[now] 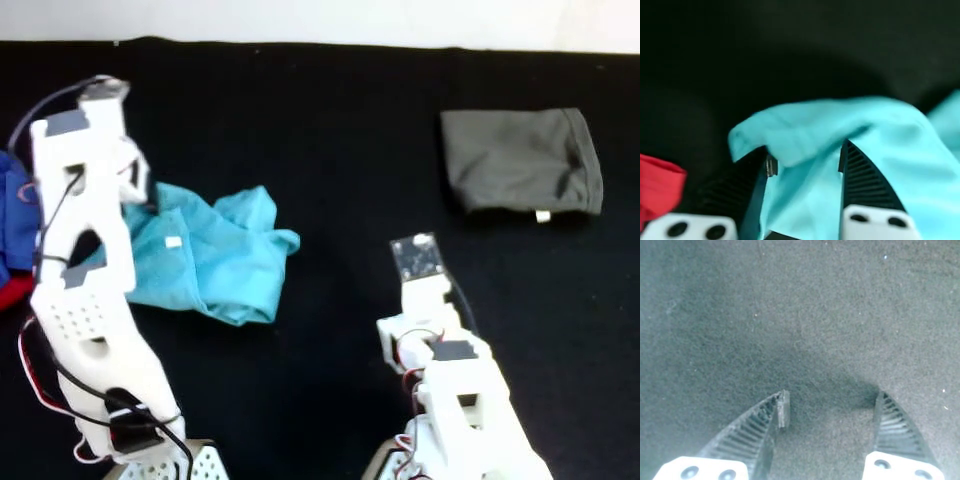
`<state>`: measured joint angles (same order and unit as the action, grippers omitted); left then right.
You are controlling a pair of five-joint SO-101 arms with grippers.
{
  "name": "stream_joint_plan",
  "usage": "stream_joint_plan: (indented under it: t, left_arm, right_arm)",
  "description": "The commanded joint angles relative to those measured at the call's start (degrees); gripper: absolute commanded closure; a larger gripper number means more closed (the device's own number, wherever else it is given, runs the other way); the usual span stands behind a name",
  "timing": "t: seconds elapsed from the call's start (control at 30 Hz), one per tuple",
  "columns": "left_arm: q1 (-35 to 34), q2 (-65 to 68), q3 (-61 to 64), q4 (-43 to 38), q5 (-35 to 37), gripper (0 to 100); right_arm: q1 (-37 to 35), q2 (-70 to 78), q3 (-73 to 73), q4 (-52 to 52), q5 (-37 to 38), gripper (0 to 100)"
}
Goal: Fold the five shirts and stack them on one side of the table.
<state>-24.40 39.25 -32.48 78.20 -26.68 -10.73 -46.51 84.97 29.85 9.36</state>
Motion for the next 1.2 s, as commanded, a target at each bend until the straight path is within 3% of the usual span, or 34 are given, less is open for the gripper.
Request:
stream_joint_plan:
  t: [0.0,0.2,0.47,0.63,0.83,1.17]
  left_arm:
    - [-2.5,0.3,-6.0,1.1,-0.4,80]
    - [-0.6,0.3,-13.2,9.4,-0.3,80]
    - [9.4,0.8,-18.8,20.7,-0.3,80]
    - [11.4,0.9,-12.4,15.4,-0.4,80]
    - [9.5,0.9,-5.6,7.1,-0.5,80]
    - [7.8,0.9,3.1,-0.1,-0.5,80]
  right_arm:
    - [-0.1,0.0,0.0,-1.4,0.4,73.5]
    - [-0.1,0.0,0.0,-1.4,0.4,73.5]
    - [-0.1,0.0,0.0,-1.4,0.4,73.5]
    - [-0.1,0.0,0.0,-1.4,0.4,73.5]
    - [-0.1,0.0,0.0,-1.4,0.4,73.5]
    - [-0.1,0.0,0.0,-1.4,0.4,73.5]
